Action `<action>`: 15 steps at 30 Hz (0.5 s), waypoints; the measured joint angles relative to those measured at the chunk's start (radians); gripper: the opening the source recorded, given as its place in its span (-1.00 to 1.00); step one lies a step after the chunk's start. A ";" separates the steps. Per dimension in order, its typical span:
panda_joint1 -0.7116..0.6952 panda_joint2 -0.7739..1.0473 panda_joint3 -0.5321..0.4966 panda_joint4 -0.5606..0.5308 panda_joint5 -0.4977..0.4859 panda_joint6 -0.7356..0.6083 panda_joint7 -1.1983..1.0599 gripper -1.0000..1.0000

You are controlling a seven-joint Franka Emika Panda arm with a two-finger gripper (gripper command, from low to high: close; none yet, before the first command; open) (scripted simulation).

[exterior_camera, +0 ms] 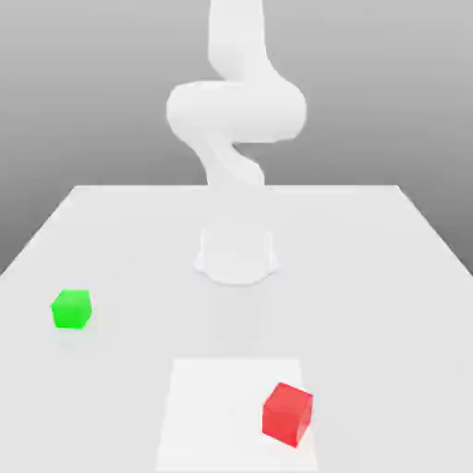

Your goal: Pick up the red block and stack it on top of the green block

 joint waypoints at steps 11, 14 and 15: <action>0.170 0.407 -0.097 -0.130 0.062 0.184 -0.435 0.00; 0.199 0.516 -0.105 -0.164 0.078 0.234 -0.551 0.00; 0.207 0.552 -0.105 -0.176 0.081 0.250 -0.589 0.00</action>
